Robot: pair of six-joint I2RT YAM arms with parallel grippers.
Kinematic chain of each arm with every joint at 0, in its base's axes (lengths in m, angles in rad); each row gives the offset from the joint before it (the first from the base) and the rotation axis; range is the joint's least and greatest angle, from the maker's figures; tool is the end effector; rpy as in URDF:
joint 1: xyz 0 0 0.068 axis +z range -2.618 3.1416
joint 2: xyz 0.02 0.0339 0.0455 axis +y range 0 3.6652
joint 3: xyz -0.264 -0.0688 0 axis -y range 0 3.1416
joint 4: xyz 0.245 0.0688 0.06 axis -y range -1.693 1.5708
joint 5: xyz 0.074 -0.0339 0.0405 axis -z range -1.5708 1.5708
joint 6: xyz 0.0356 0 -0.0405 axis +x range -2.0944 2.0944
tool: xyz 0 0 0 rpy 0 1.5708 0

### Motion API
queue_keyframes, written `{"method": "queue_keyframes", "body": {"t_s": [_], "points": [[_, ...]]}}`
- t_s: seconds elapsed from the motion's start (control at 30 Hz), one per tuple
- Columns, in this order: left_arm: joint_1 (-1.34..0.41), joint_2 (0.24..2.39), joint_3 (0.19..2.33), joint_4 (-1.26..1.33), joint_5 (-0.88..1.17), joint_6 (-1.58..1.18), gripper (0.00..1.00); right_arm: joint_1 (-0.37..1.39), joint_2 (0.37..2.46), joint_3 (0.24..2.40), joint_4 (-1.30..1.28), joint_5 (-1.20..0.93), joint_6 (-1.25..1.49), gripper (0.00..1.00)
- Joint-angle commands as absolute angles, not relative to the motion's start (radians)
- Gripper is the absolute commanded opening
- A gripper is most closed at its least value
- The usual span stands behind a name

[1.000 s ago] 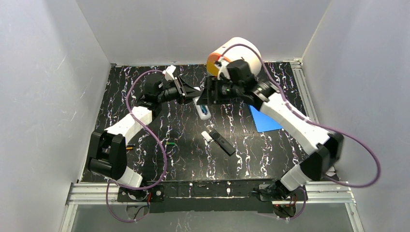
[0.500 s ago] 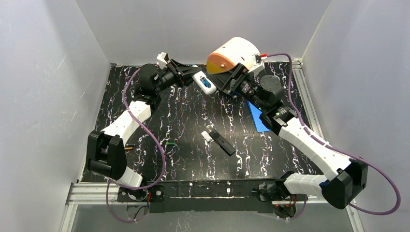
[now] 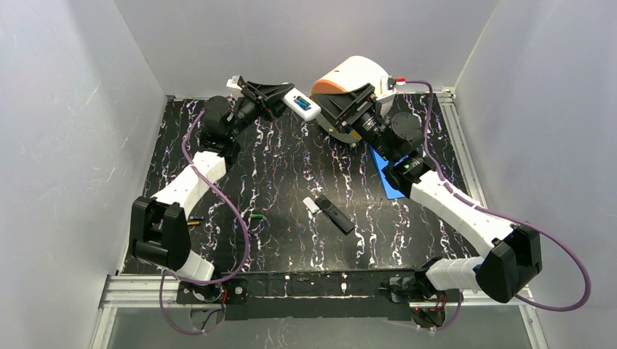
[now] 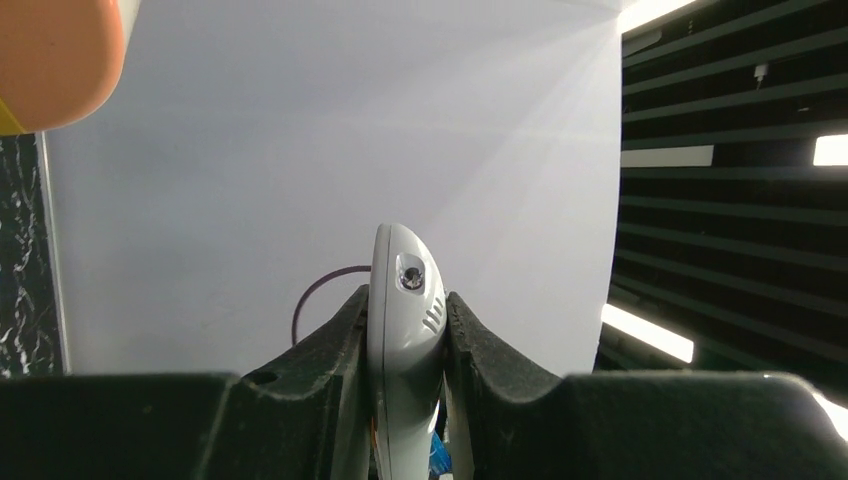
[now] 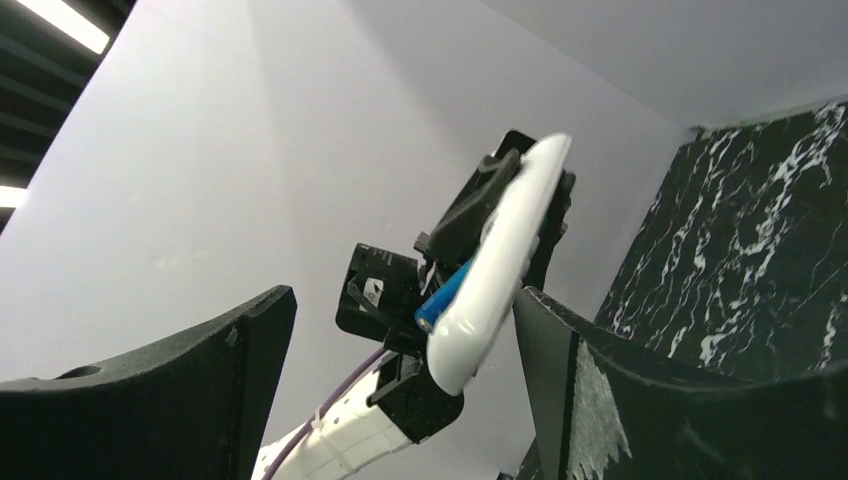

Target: Load the batteries into the remote control

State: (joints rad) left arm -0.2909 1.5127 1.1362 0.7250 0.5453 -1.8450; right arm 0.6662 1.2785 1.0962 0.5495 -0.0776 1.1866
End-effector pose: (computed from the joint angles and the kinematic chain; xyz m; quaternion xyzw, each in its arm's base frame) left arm 0.3326 -0.1189 0.3784 -0.2302 0.5486 -0.7656 0.2447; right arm 0.2325 0.1863 0.4202 0.1146 0.5549 0.6717 0.4773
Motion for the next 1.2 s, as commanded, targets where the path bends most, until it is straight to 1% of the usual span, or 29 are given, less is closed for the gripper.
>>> {"method": "queue_keyframes", "body": {"t_s": [0.0, 0.13, 0.2, 0.3, 0.4, 0.57, 0.67, 0.9, 1.17], "points": [[-0.299, 1.481, 1.143, 0.810, 0.496, -1.882, 0.00, 0.677, 1.289, 1.103, 0.578, -0.120, 1.258, 0.89], [-0.297, 1.480, 1.138, 0.818, 0.486, -1.877, 0.00, 0.676, 1.244, 1.076, 0.512, -0.036, 1.213, 0.98], [-0.296, 1.483, 1.137, 0.818, 0.486, -1.876, 0.00, 0.676, 1.238, 1.082, 0.470, -0.026, 1.196, 0.99], [-0.296, 1.492, 1.141, 0.822, 0.490, -1.883, 0.00, 0.676, 1.259, 1.087, 0.494, -0.065, 1.205, 0.99], [-0.296, 1.494, 1.151, 0.822, 0.501, -1.882, 0.00, 0.674, 1.286, 1.091, 0.546, -0.092, 1.231, 0.95], [-0.296, 1.495, 1.156, 0.823, 0.516, -1.869, 0.00, 0.662, 1.329, 1.128, 0.560, -0.126, 1.271, 0.85], [-0.296, 1.491, 1.150, 0.823, 0.519, -1.863, 0.00, 0.654, 1.347, 1.140, 0.565, -0.135, 1.292, 0.82], [-0.296, 1.483, 1.137, 0.822, 0.522, -1.861, 0.00, 0.647, 1.364, 1.145, 0.600, -0.147, 1.311, 0.82], [-0.296, 1.489, 1.145, 0.822, 0.512, -1.859, 0.00, 0.645, 1.323, 1.089, 0.635, -0.141, 1.282, 0.88]]}}
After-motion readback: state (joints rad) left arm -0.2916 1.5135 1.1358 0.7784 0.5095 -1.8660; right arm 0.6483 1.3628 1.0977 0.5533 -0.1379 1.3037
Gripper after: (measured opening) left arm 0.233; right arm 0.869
